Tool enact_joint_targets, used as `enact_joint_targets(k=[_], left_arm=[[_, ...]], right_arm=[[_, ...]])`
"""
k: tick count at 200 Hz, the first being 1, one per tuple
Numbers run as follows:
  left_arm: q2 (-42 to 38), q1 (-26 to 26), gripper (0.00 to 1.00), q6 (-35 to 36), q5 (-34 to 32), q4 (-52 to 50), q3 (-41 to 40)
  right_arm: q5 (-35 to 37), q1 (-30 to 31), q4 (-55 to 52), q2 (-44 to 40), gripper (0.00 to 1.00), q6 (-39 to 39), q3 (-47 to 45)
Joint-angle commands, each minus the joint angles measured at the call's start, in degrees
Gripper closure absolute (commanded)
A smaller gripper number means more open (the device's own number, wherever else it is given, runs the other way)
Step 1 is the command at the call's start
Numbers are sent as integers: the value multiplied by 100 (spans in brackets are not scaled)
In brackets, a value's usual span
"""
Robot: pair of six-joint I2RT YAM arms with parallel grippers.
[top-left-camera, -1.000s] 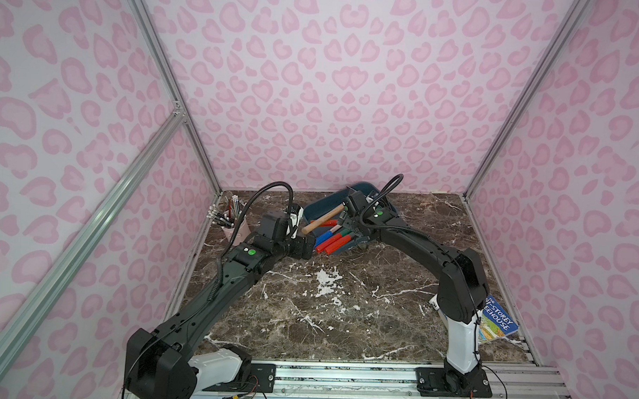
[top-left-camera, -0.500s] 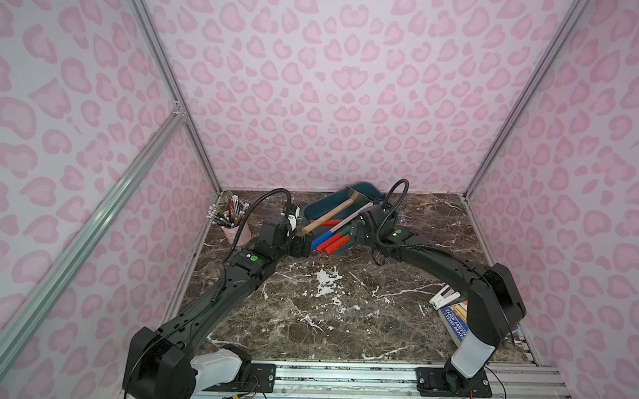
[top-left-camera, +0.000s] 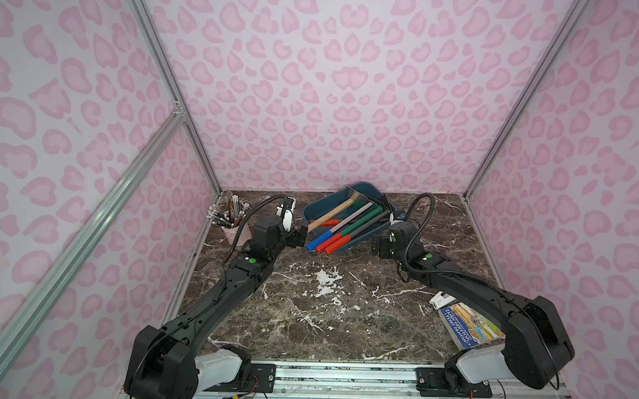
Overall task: Put the small hoe into the storage box
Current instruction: Reset both arms
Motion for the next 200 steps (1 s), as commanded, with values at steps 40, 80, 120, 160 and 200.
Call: enact_joint_targets(k=[40, 80, 120, 160, 200], left_arm=[[222, 804, 4, 36, 330, 1898, -641], [670, 1446, 4, 28, 632, 3426, -1368], [971, 1640, 4, 300, 760, 4899, -2235], [1059, 1739, 4, 269, 838, 5521, -2579], [1268, 1755, 5, 112, 817, 6489, -2962]], right_arm=[[416, -237, 1919, -910, 2, -978, -1179], [603, -483, 2914, -1218, 2, -1432, -1805], [905, -644, 3619, -1111, 2, -1650, -2110], [585, -1061, 4153, -1040, 2, -1840, -2447], [416, -1492, 4883, -873, 2, -2020, -2815]])
